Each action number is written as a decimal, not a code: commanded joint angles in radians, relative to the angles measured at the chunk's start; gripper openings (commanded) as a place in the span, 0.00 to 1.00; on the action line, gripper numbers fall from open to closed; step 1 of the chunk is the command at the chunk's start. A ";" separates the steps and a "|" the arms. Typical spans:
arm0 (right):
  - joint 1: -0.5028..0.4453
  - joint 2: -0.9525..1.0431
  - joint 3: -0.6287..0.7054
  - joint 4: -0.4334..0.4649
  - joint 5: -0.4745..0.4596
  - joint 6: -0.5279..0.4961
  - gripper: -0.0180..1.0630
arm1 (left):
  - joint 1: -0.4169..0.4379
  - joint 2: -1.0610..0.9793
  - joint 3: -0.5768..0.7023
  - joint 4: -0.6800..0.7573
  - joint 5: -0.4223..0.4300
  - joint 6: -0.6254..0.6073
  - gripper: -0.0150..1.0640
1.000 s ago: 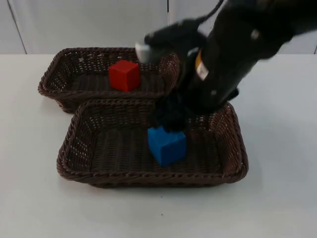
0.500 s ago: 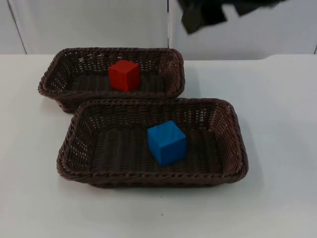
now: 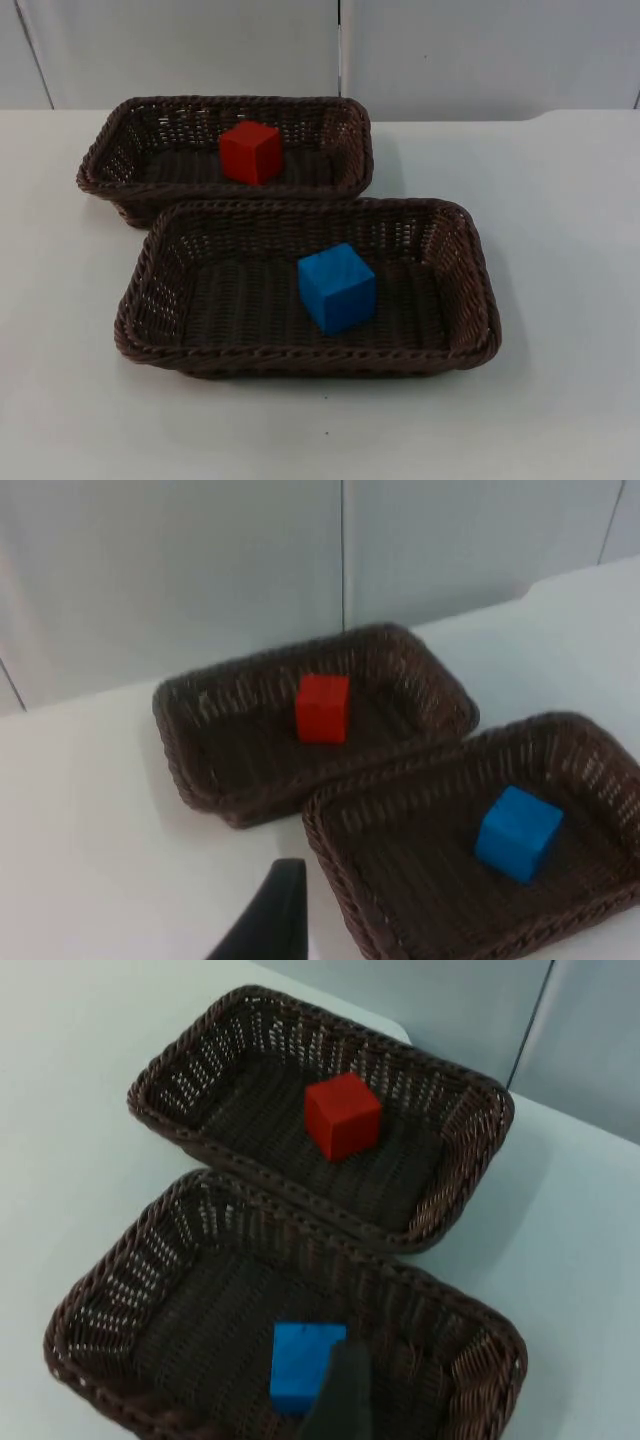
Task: Pick up one cube with the left hand and place it into the upper basket. Pick up one cube with the right hand and place it into the lower basket.
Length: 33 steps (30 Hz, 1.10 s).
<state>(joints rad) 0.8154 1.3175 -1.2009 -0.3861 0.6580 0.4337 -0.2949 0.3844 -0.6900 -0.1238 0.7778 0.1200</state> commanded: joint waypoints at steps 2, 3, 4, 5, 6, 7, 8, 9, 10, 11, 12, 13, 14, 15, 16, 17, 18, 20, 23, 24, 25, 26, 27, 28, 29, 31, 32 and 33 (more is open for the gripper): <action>-0.003 -0.062 0.063 0.002 -0.022 0.000 0.68 | -0.005 -0.061 0.004 -0.007 0.000 0.007 0.99; -0.003 -0.062 0.063 0.002 -0.022 0.000 0.68 | -0.005 -0.061 0.004 -0.007 0.000 0.007 0.99; -0.003 -0.081 0.082 0.002 -0.025 0.000 0.68 | -0.005 -0.086 0.004 -0.007 0.006 0.007 0.99; -0.003 -0.101 0.106 0.002 -0.029 0.000 0.68 | -0.005 -0.105 0.004 -0.007 0.014 0.007 0.99; -0.003 -0.116 0.129 0.002 -0.034 0.000 0.68 | -0.005 -0.126 0.004 -0.007 0.028 0.007 0.99; -0.003 -0.135 0.151 0.002 -0.040 0.000 0.68 | -0.005 -0.146 0.004 -0.007 0.041 0.007 0.99; -0.003 -0.154 0.170 0.002 -0.045 0.000 0.68 | -0.005 -0.165 0.004 -0.007 0.062 0.007 0.99; -0.003 -0.154 0.170 0.002 -0.045 0.000 0.68 | -0.005 -0.165 0.004 -0.007 0.062 0.007 0.99; -0.003 -0.174 0.192 0.002 -0.053 0.000 0.68 | -0.005 -0.182 0.004 -0.007 0.078 0.007 0.99; -0.003 -0.190 0.213 0.002 -0.058 0.000 0.68 | -0.005 -0.196 0.004 -0.007 0.093 0.007 0.99; -0.003 -0.210 0.233 0.002 -0.059 0.000 0.68 | -0.005 -0.207 0.004 -0.007 0.110 0.007 0.99; -0.003 -0.230 0.249 0.002 -0.059 0.000 0.68 | -0.005 -0.223 0.004 -0.007 0.127 0.007 0.99; -0.003 -0.251 0.270 0.002 -0.061 0.000 0.68 | -0.005 -0.237 0.004 -0.007 0.135 0.007 0.99; -0.003 -0.269 0.291 0.002 -0.063 0.000 0.68 | -0.005 -0.248 0.004 -0.007 0.146 0.007 0.99; -0.003 -0.269 0.291 0.002 -0.063 0.000 0.68 | -0.005 -0.248 0.004 -0.007 0.146 0.007 0.99; -0.003 -0.292 0.308 0.002 -0.064 0.000 0.68 | -0.005 -0.258 0.004 -0.007 0.163 0.007 0.99; -0.003 -0.315 0.329 0.002 -0.064 0.000 0.68 | -0.005 -0.270 0.004 -0.005 0.184 0.009 0.99; -0.003 -0.363 0.369 0.002 -0.080 0.000 0.68 | -0.005 -0.289 0.004 -0.002 0.231 0.030 0.99; -0.003 -0.420 0.402 0.002 -0.100 0.000 0.68 | -0.005 -0.314 0.004 -0.002 0.252 0.044 0.99; -0.003 -0.445 0.416 0.002 -0.110 0.000 0.68 | -0.005 -0.326 0.004 -0.002 0.256 0.044 0.99; -0.003 -0.475 0.427 0.002 -0.114 0.000 0.68 | -0.005 -0.342 0.004 -0.002 0.258 0.044 0.99; -0.003 -0.475 0.427 0.002 -0.114 0.000 0.68 | -0.005 -0.342 0.004 -0.002 0.258 0.044 0.99; -0.003 -0.506 0.439 0.002 -0.121 0.000 0.68 | -0.005 -0.358 0.004 -0.002 0.258 0.044 0.99; -0.003 -0.545 0.458 0.002 -0.131 0.000 0.68 | -0.005 -0.370 0.006 -0.002 0.261 0.044 0.99; -0.003 -0.561 0.465 0.002 -0.131 0.000 0.68 | -0.005 -0.382 0.010 -0.002 0.266 0.044 0.99; -0.003 -0.623 0.486 0.002 -0.132 -0.007 0.68 | -0.005 -0.384 0.036 -0.002 0.269 0.044 0.99; -0.003 -0.623 0.486 0.002 -0.132 -0.007 0.68 | -0.005 -0.384 0.036 -0.002 0.269 0.044 0.99; -0.003 -0.649 0.498 0.002 -0.132 -0.007 0.68 | -0.005 -0.384 0.051 -0.002 0.275 0.041 0.99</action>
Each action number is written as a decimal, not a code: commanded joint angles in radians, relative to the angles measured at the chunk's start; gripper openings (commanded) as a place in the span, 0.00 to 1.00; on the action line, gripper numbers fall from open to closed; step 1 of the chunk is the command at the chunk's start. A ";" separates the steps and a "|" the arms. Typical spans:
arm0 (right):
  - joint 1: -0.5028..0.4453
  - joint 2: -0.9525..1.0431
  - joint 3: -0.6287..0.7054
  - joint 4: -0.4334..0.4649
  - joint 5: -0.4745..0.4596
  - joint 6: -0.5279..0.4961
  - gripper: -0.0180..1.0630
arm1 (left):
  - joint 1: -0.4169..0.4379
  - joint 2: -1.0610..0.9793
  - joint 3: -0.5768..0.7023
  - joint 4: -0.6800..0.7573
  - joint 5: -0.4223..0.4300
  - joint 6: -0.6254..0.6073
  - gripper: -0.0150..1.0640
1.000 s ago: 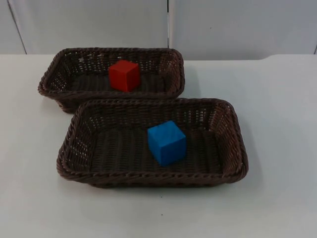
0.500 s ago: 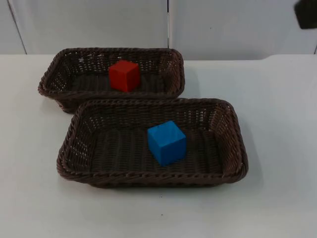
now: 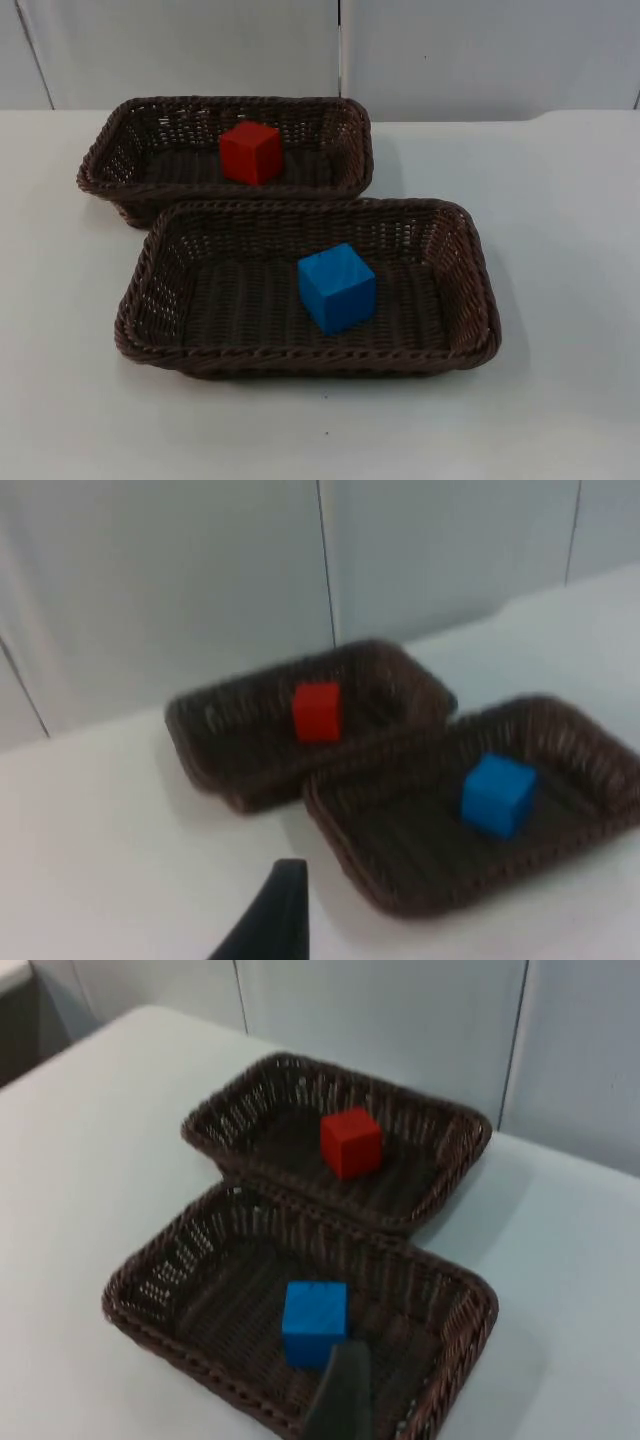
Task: Pick up one cube with the left hand and place it into the upper basket. Pick up one cube with the right hand and place it into the lower basket.
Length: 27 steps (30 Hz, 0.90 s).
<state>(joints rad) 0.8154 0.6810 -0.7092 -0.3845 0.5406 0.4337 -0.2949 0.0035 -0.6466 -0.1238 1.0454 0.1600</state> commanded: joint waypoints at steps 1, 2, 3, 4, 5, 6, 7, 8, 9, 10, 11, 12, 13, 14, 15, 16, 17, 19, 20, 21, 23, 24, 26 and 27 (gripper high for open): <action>-0.003 -0.042 0.019 0.001 -0.015 -0.007 0.68 | -0.005 -0.004 0.023 -0.004 0.023 0.001 0.99; -0.003 -0.071 0.031 0.001 -0.015 -0.007 0.68 | -0.005 -0.004 0.046 -0.004 0.022 0.001 0.99; -0.003 -0.101 0.044 0.001 -0.015 -0.007 0.68 | -0.005 -0.004 0.067 -0.006 0.022 0.001 0.99; -0.003 -0.101 0.044 0.001 -0.015 -0.007 0.68 | -0.005 -0.004 0.067 -0.006 0.022 0.001 0.99; -0.003 -0.126 0.058 0.001 -0.015 -0.007 0.68 | -0.005 -0.004 0.082 -0.006 0.022 0.001 0.99; -0.003 -0.168 0.074 0.001 -0.006 -0.007 0.68 | -0.005 -0.004 0.104 -0.004 0.022 0.001 0.99; -0.003 -0.195 0.083 0.001 0.001 -0.007 0.68 | -0.005 -0.004 0.118 -0.004 0.020 0.001 0.99; -0.003 -0.218 0.091 0.001 0.010 -0.007 0.68 | -0.005 -0.004 0.128 -0.004 0.020 0.001 0.99; -0.003 -0.245 0.100 0.001 0.017 -0.007 0.68 | -0.005 -0.004 0.140 -0.004 0.022 0.001 0.99; -0.003 -0.245 0.100 0.001 0.017 -0.007 0.68 | -0.005 -0.004 0.140 -0.004 0.022 0.001 0.99; -0.003 -0.272 0.110 0.001 0.025 -0.009 0.68 | -0.005 -0.004 0.144 -0.004 0.032 0.001 0.99; -0.003 -0.295 0.119 0.001 0.035 -0.011 0.68 | -0.005 -0.004 0.148 -0.004 0.034 0.001 0.99; -0.003 -0.321 0.130 0.001 0.048 -0.011 0.68 | -0.005 -0.004 0.148 -0.004 0.034 0.001 0.99; -0.003 -0.347 0.137 0.001 0.062 -0.011 0.68 | -0.005 -0.004 0.148 -0.004 0.034 0.001 0.99; -0.003 -0.371 0.142 0.003 0.088 -0.016 0.68 | -0.005 -0.004 0.148 -0.004 0.034 0.001 0.99; -0.003 -0.371 0.142 0.003 0.088 -0.016 0.68 | -0.005 -0.004 0.148 -0.004 0.034 0.001 0.99; -0.003 -0.391 0.142 0.007 0.118 -0.029 0.68 | -0.005 -0.004 0.148 -0.004 0.034 0.001 0.99; -0.003 -0.437 0.142 0.040 0.164 -0.079 0.68 | -0.005 -0.004 0.148 -0.001 0.034 -0.003 0.99; -0.003 -0.437 0.142 0.040 0.164 -0.079 0.68 | -0.005 -0.004 0.148 -0.001 0.034 -0.003 0.99; -0.003 -0.455 0.142 0.061 0.188 -0.116 0.68 | -0.005 -0.004 0.148 0.001 0.034 -0.006 0.99; -0.003 -0.510 0.142 0.136 0.244 -0.205 0.68 | -0.005 -0.004 0.148 0.001 0.034 -0.009 0.99; -0.003 -0.520 0.142 0.154 0.257 -0.226 0.68 | -0.005 -0.004 0.148 0.001 0.034 -0.009 0.99; -0.003 -0.547 0.142 0.195 0.297 -0.283 0.68 | -0.005 -0.004 0.148 0.001 0.034 -0.009 0.99; -0.003 -0.565 0.142 0.223 0.318 -0.315 0.68 | -0.005 -0.004 0.148 0.001 0.034 -0.009 0.99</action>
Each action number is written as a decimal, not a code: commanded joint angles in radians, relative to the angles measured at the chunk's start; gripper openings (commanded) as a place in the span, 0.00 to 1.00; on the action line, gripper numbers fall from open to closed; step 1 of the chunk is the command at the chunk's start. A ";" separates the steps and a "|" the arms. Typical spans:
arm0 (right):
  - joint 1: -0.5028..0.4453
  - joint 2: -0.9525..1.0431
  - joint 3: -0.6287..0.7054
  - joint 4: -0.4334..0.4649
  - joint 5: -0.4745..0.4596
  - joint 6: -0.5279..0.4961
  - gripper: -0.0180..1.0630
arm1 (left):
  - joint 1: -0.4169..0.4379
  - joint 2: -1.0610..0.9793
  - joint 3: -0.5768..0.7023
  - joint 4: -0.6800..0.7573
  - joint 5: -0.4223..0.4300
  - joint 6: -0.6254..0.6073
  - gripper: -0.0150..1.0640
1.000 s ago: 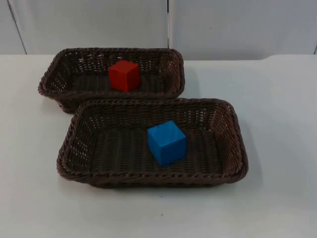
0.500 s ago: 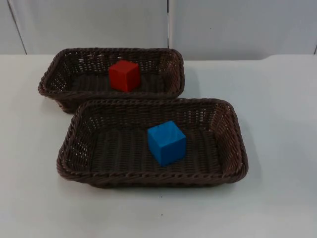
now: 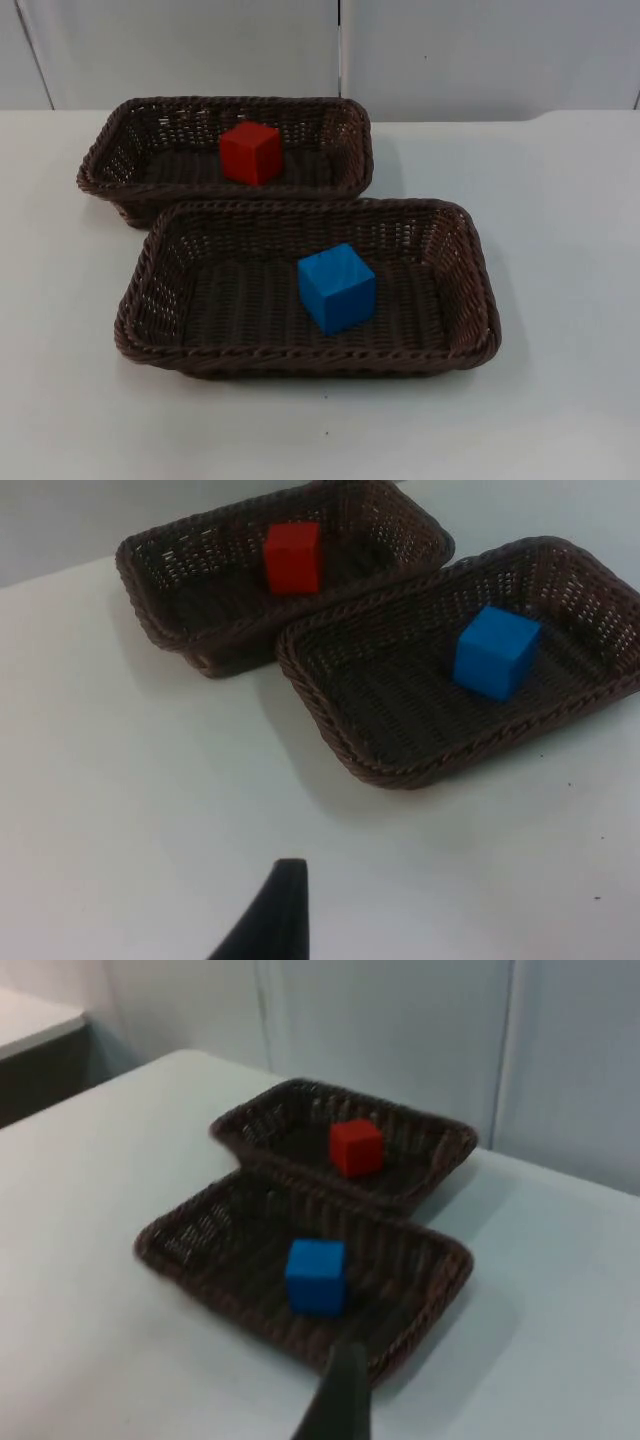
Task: Pick up one cube with the left hand and place it into the upper basket. Pick up one cube with the right hand and place it into the lower basket.
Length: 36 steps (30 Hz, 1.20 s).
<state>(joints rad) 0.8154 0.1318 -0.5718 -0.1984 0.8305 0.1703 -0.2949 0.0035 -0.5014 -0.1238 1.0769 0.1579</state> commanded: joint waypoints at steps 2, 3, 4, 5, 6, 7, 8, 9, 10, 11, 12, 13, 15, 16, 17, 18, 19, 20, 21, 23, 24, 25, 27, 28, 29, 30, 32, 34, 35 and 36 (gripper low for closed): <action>-0.003 -0.050 0.005 0.089 0.078 -0.114 0.68 | -0.005 -0.004 0.003 0.001 0.002 -0.007 0.99; -0.003 -0.067 0.005 0.117 0.101 -0.147 0.68 | -0.005 -0.004 0.003 0.001 0.002 -0.007 0.99; -0.003 -0.067 0.005 0.117 0.101 -0.147 0.68 | -0.005 -0.004 0.003 0.001 0.002 -0.007 0.99; -0.003 -0.083 0.005 0.139 0.119 -0.170 0.68 | -0.005 -0.004 0.003 -0.001 0.002 -0.007 0.99; -0.003 -0.100 0.005 0.156 0.142 -0.187 0.68 | -0.005 -0.004 0.003 -0.005 0.002 -0.007 0.99; -0.003 -0.114 0.005 0.163 0.163 -0.188 0.68 | -0.005 -0.004 0.003 -0.006 0.002 -0.007 0.99; -0.003 -0.114 0.005 0.163 0.163 -0.188 0.68 | -0.005 -0.004 0.003 -0.006 0.002 -0.007 0.99; -0.003 -0.130 0.005 0.174 0.181 -0.190 0.68 | -0.005 -0.004 0.003 -0.006 0.002 -0.007 0.99; -0.003 -0.132 0.005 0.180 0.203 -0.194 0.68 | -0.005 -0.004 0.003 -0.007 0.002 -0.007 0.99; -0.003 -0.132 0.006 0.182 0.220 -0.194 0.68 | -0.005 -0.004 0.003 -0.007 0.002 -0.007 0.99; -0.003 -0.132 0.008 0.182 0.236 -0.194 0.68 | -0.005 -0.004 0.003 -0.007 0.002 -0.007 0.99; -0.003 -0.132 0.008 0.180 0.254 -0.187 0.68 | -0.005 -0.004 0.003 -0.008 0.002 -0.007 0.99; -0.003 -0.132 0.018 0.178 0.258 -0.185 0.68 | -0.005 -0.004 0.003 -0.011 0.002 -0.007 0.99; -0.003 -0.132 0.032 0.178 0.257 -0.185 0.68 | -0.005 -0.004 0.003 -0.012 0.002 -0.007 0.99; -0.003 -0.132 0.047 0.178 0.257 -0.185 0.68 | -0.005 -0.004 0.003 -0.014 0.002 -0.007 0.99; -0.003 -0.132 0.062 0.173 0.250 -0.185 0.68 | -0.005 -0.004 0.003 -0.014 0.002 -0.007 0.99; -0.003 -0.132 0.055 0.180 0.248 -0.186 0.68 | -0.005 -0.004 0.003 -0.018 0.002 -0.007 0.99; -0.003 -0.132 0.055 0.180 0.248 -0.186 0.68 | -0.005 -0.004 0.003 -0.018 0.002 -0.007 0.99; -0.003 -0.132 0.055 0.180 0.248 -0.186 0.68 | -0.005 -0.004 0.003 -0.019 0.002 -0.007 0.99; -0.003 -0.132 0.055 0.178 0.248 -0.186 0.68 | -0.005 -0.004 0.003 -0.019 0.002 -0.007 0.99; -0.003 -0.132 0.055 0.178 0.248 -0.186 0.68 | -0.005 -0.004 0.003 -0.019 0.002 -0.007 0.99; -0.003 -0.132 0.055 0.178 0.248 -0.186 0.68 | -0.005 -0.004 0.003 -0.018 0.002 -0.009 0.99; -0.003 -0.132 0.055 0.178 0.248 -0.186 0.68 | -0.005 -0.004 0.003 -0.018 0.002 -0.009 0.99; -0.003 -0.132 0.055 0.178 0.248 -0.186 0.68 | -0.005 -0.004 0.003 -0.018 0.002 -0.009 0.99; -0.003 -0.132 0.055 0.178 0.248 -0.186 0.68 | -0.005 -0.004 0.003 -0.018 0.002 -0.009 0.99; -0.003 -0.132 0.055 0.178 0.248 -0.186 0.68 | -0.005 -0.004 0.003 -0.018 0.002 -0.009 0.99; -0.003 -0.132 0.055 0.178 0.248 -0.186 0.68 | -0.005 -0.004 0.003 -0.018 0.002 -0.009 0.99; -0.003 -0.132 0.055 0.178 0.248 -0.186 0.68 | -0.005 -0.004 0.003 -0.018 0.002 -0.009 0.99; -0.003 -0.132 0.055 0.178 0.248 -0.186 0.68 | -0.005 -0.004 0.003 -0.018 0.002 -0.009 0.99; -0.003 -0.132 0.055 0.178 0.248 -0.186 0.68 | -0.005 -0.004 0.003 -0.018 0.002 -0.009 0.99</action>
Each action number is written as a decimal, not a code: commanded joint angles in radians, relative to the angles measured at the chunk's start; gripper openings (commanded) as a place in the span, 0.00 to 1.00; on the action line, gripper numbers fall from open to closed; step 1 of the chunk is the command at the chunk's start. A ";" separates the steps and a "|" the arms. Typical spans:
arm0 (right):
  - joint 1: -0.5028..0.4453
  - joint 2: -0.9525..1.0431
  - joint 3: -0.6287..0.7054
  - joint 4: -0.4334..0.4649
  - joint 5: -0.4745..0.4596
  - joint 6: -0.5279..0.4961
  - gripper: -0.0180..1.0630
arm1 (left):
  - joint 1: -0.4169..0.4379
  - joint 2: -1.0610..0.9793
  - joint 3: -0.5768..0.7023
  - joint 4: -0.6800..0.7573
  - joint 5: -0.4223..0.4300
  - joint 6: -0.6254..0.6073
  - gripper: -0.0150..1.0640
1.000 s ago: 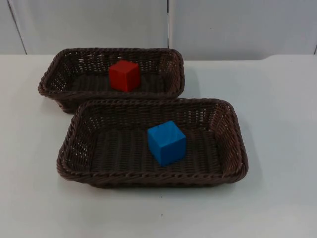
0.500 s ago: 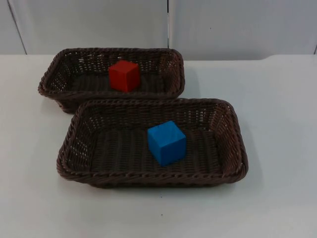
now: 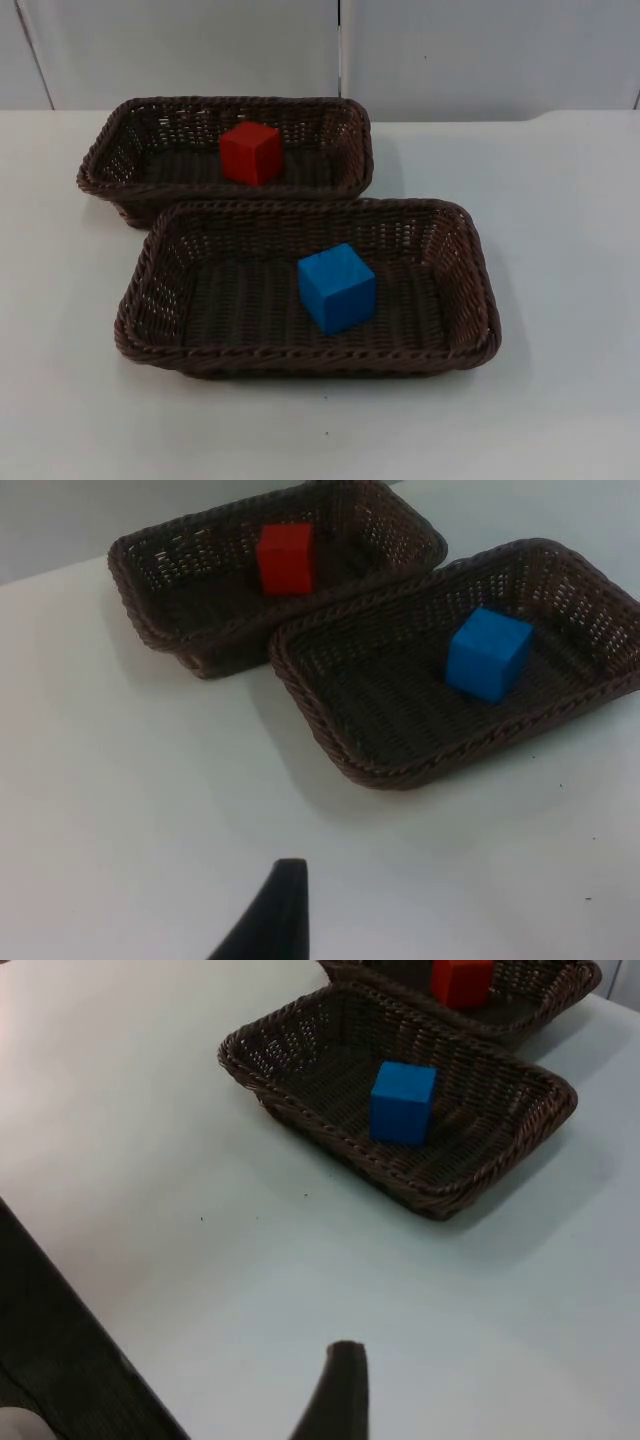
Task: Pick up one cube with the left hand and place it into the upper basket. Pick up one cube with the right hand and place it into the lower basket.
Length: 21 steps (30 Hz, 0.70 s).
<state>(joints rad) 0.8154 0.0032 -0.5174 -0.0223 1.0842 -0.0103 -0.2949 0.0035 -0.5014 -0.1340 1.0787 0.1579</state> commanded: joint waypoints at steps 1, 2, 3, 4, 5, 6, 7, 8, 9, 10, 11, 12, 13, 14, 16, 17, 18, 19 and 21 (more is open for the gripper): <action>-0.003 -0.003 0.001 0.002 -0.006 -0.006 0.71 | -0.005 -0.004 0.003 -0.008 0.001 -0.009 0.99; -0.003 -0.003 0.001 0.002 -0.006 -0.006 0.74 | -0.005 -0.004 0.003 -0.008 0.001 -0.009 0.99; -0.003 -0.003 0.001 0.002 -0.006 -0.006 0.81 | -0.005 -0.004 0.003 -0.008 0.001 -0.009 0.99; -0.003 -0.003 0.001 0.002 -0.006 -0.006 0.92 | -0.005 -0.004 0.003 -0.008 0.001 -0.009 0.99; -0.003 -0.003 0.001 0.002 -0.006 -0.006 0.92 | -0.005 -0.004 0.003 -0.008 0.001 -0.009 0.99; -0.003 -0.003 0.001 0.002 -0.006 -0.006 0.98 | -0.005 -0.004 0.003 -0.008 0.001 -0.009 0.99; -0.003 -0.003 0.001 0.002 -0.006 -0.006 0.99 | -0.005 -0.004 0.003 -0.008 0.001 -0.009 0.99; -0.003 -0.003 0.001 0.002 -0.006 -0.006 0.99 | -0.005 -0.004 0.003 -0.008 0.001 -0.009 0.99; -0.003 -0.003 0.001 0.002 -0.006 -0.006 0.99 | -0.005 -0.004 0.003 -0.008 0.001 -0.009 0.99; -0.003 -0.003 0.001 0.002 -0.006 -0.006 0.99 | -0.005 -0.004 0.003 -0.008 0.001 -0.009 0.99; -0.003 -0.003 0.001 0.002 -0.006 -0.006 0.99 | -0.005 -0.004 0.003 -0.008 0.001 -0.009 0.99; -0.003 -0.003 0.001 0.002 -0.006 -0.006 0.99 | -0.005 -0.004 0.003 -0.008 0.001 -0.009 0.99; -0.003 -0.003 0.001 0.002 -0.006 -0.006 0.99 | -0.005 -0.004 0.003 -0.008 0.001 -0.009 0.99; -0.003 -0.003 0.001 0.002 -0.006 -0.006 0.99 | -0.005 -0.004 0.003 -0.008 0.001 -0.009 0.99; -0.003 -0.003 0.001 0.002 -0.006 -0.006 0.99 | -0.005 -0.004 0.003 -0.008 0.001 -0.009 0.99; -0.003 -0.003 0.001 0.002 -0.006 -0.006 0.99 | -0.005 -0.004 0.003 -0.008 0.001 -0.009 0.99; -0.003 -0.003 0.001 0.002 -0.006 -0.006 0.99 | -0.005 -0.004 0.003 -0.008 0.001 -0.009 0.99; -0.003 -0.003 0.001 0.004 -0.006 -0.004 0.99 | -0.005 -0.004 0.003 -0.008 0.001 -0.009 0.99; -0.003 -0.003 0.001 0.004 -0.006 -0.004 0.99 | -0.005 -0.004 0.003 -0.008 0.001 -0.009 0.99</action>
<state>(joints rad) 0.8154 0.0032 -0.5174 -0.0223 1.0842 -0.0103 -0.2949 0.0035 -0.5014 -0.1340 1.0787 0.1579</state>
